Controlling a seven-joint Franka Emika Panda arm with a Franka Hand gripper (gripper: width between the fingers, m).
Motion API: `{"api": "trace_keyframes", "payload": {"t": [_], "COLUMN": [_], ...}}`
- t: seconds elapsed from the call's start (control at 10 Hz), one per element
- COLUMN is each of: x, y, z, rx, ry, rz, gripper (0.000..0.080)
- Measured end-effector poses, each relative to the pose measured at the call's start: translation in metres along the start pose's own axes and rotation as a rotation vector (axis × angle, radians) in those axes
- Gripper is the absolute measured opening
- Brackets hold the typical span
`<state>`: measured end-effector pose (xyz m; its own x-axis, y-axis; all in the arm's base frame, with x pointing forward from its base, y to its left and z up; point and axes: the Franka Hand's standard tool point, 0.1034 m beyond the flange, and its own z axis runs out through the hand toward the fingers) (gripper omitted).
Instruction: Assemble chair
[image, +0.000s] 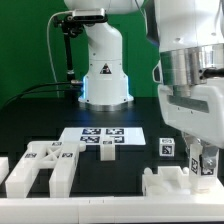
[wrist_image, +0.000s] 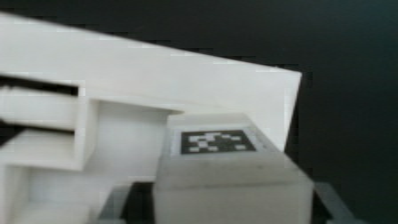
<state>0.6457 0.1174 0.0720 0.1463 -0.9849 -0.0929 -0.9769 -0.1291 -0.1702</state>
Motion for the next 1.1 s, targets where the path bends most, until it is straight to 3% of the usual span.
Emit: {"api": "trace_keyframes", "payload": {"t": [0.2,0.3,0.4,0.5,0.8,1.1], "x": [-0.001,-0.004,-0.006,-0.012,-0.016,-0.003], "y": [0.001,0.003,0.001,0.003,0.007,0.000], "z": [0.001,0.002,0.001,0.001,0.001,-0.004], "rx": [-0.006,-0.030,-0.038,-0.055,-0.059,-0.068], "ry": [0.003,0.008,0.012,0.012,0.005,0.022], "rz": [-0.096,-0.295,-0.516,-0.682,-0.879,-1.320], "gripper": [0.0292,0.0514,0.0514,0.0621,0.0648,0.0649]}}
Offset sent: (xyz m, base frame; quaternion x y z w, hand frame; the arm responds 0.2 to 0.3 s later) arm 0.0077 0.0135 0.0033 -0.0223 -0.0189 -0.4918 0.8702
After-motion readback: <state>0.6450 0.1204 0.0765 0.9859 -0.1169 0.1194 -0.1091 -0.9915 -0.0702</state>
